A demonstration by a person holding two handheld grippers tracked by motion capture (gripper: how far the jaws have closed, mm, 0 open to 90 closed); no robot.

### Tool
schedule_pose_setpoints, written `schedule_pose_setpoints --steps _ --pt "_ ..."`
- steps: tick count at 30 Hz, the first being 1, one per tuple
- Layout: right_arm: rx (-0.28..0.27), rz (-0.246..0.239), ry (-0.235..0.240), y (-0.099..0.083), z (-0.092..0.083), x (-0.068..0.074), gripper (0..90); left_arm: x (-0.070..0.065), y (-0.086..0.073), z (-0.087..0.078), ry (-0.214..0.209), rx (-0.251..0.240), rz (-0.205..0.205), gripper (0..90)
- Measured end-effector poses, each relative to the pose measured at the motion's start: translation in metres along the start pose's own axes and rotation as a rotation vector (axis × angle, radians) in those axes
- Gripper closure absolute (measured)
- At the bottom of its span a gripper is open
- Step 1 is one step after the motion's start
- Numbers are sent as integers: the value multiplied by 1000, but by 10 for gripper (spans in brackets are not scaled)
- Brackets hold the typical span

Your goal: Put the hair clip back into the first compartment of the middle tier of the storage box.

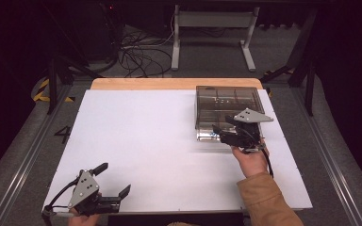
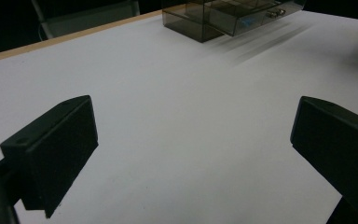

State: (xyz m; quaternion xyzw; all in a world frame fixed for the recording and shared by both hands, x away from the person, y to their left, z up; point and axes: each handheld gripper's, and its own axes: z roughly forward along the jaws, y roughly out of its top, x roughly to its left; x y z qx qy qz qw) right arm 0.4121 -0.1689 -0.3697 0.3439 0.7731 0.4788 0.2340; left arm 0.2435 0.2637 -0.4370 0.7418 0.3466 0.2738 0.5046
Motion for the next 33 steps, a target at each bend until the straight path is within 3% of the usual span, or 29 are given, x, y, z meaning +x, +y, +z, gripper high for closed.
schedule_pose_setpoints --steps 3,6,15,17,21,33 --pt "5 -9 15 1 -7 1 297 0 0 0 0 0 0 13" --pt "1 -17 68 0 -18 2 239 0 0 0 1 0 0 13" --pt "-8 -69 104 -8 -35 6 165 1 0 -1 3 -2 8 13" --pt "-13 -84 132 -14 -41 6 139 1 0 -1 5 -2 6 13" --pt "-24 -85 174 -21 -46 7 104 0 0 0 3 1 5 13" --pt "-37 -107 220 -43 -49 10 51 0 0 0 3 1 5 13"
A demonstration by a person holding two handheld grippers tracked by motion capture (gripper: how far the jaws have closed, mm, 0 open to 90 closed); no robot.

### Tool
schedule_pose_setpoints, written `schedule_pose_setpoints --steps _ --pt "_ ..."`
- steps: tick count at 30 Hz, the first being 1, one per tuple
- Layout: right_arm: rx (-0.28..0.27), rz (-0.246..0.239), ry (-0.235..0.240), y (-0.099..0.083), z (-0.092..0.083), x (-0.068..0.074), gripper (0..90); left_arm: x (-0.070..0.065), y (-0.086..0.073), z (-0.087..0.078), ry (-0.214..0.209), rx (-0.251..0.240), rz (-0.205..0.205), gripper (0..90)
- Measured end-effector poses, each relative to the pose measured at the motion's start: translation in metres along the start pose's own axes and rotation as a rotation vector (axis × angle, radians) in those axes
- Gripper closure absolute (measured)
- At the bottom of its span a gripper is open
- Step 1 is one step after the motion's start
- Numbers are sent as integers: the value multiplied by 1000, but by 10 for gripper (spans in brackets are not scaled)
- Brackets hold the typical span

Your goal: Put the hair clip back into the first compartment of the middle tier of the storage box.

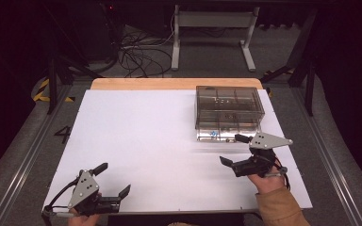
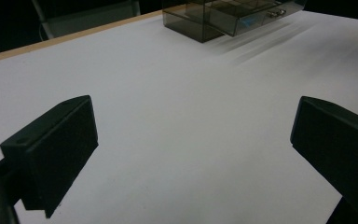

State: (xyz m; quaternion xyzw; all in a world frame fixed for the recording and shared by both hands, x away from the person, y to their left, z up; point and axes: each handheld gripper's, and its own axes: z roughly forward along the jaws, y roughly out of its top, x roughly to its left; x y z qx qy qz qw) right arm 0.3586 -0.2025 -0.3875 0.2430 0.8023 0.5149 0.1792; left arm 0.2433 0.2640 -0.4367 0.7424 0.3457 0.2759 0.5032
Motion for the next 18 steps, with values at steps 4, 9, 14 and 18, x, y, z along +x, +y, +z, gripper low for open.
schedule_pose_setpoints --steps 4,9,14,18 --pt "4 -8 28 -8 1 1 44 0 0 0 0 0 0 13" --pt "11 -14 54 -17 3 1 36 0 0 0 -2 1 0 13" --pt "18 -18 63 -25 4 4 34 0 0 1 -2 1 -4 13" --pt "39 -23 52 -33 7 4 26 -1 0 1 -1 1 -5 13"
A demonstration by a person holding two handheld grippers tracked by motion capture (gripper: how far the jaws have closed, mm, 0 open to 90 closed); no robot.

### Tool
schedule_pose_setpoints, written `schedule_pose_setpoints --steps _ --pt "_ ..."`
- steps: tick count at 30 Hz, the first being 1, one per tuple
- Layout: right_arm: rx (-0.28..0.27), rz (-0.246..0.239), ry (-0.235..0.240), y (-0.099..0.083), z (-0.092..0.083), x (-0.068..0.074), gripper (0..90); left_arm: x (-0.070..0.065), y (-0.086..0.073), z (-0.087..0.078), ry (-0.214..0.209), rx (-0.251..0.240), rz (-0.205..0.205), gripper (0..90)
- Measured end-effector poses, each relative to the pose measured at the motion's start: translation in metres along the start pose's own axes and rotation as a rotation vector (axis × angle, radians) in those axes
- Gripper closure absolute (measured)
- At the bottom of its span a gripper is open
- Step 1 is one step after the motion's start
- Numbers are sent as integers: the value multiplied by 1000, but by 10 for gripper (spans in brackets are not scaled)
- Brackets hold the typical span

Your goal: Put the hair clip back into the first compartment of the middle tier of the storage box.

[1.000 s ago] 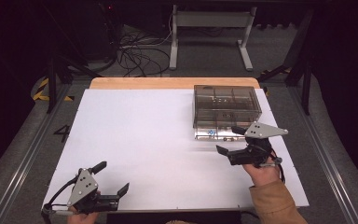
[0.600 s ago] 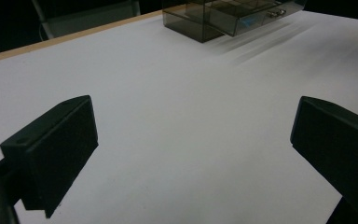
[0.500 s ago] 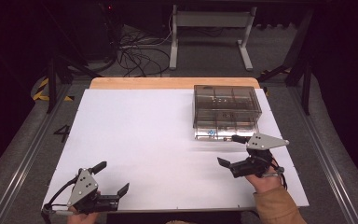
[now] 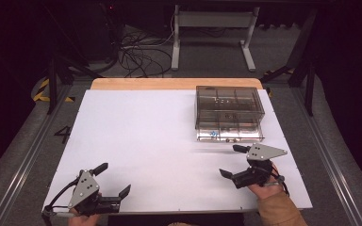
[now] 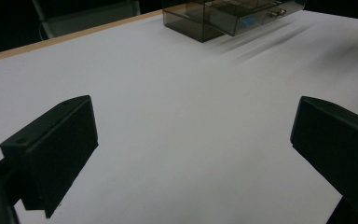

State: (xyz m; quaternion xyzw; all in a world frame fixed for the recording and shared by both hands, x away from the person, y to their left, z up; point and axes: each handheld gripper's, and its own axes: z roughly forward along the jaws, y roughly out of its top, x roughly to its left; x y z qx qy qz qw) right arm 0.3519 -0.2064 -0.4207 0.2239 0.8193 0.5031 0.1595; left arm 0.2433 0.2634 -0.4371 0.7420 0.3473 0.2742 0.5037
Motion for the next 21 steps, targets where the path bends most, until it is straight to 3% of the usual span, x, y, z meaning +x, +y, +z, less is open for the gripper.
schedule_pose_setpoints --steps 11,21 --pt "3 -8 36 -17 4 5 19 0 0 1 1 3 6 13" --pt "29 27 61 -33 11 8 18 1 0 1 4 6 13 13"
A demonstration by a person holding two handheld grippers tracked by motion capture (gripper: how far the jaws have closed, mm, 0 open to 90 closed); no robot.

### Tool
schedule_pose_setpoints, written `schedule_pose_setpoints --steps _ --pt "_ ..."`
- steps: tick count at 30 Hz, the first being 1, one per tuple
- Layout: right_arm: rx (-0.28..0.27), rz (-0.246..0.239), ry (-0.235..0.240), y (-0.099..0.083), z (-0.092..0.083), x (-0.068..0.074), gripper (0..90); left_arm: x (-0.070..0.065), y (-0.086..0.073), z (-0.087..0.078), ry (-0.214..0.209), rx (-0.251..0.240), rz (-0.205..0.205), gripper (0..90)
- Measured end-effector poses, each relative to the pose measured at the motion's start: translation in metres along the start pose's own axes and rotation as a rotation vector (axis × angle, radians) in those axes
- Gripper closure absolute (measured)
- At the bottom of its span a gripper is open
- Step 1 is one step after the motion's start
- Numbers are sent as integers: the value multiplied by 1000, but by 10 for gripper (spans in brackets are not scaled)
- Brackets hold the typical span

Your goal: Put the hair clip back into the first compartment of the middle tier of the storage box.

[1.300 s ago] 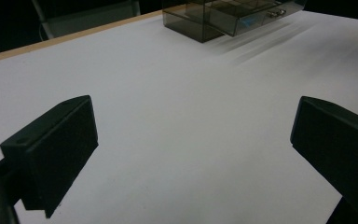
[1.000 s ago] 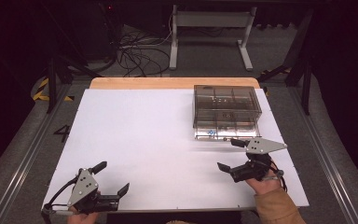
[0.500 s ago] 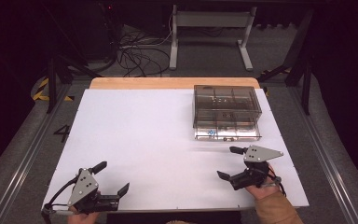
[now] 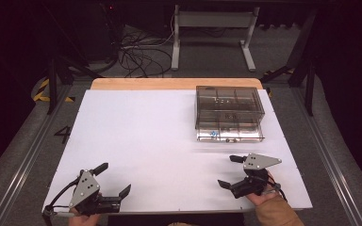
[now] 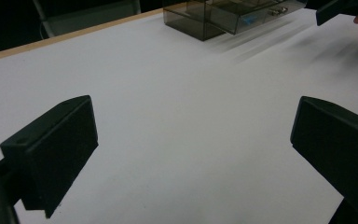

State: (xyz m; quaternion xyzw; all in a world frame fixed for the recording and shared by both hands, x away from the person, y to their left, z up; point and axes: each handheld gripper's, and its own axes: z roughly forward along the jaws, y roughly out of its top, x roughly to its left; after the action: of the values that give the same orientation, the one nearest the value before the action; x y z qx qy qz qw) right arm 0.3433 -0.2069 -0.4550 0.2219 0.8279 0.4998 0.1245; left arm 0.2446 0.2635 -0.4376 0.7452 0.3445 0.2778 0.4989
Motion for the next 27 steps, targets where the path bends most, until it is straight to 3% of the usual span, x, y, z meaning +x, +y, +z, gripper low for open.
schedule_pose_setpoints --steps 9,27 --pt "12 -1 -13 -8 7 7 12 0 0 0 -1 0 2 13" --pt "10 -27 -23 -5 12 9 12 1 -1 1 4 1 -5 13"
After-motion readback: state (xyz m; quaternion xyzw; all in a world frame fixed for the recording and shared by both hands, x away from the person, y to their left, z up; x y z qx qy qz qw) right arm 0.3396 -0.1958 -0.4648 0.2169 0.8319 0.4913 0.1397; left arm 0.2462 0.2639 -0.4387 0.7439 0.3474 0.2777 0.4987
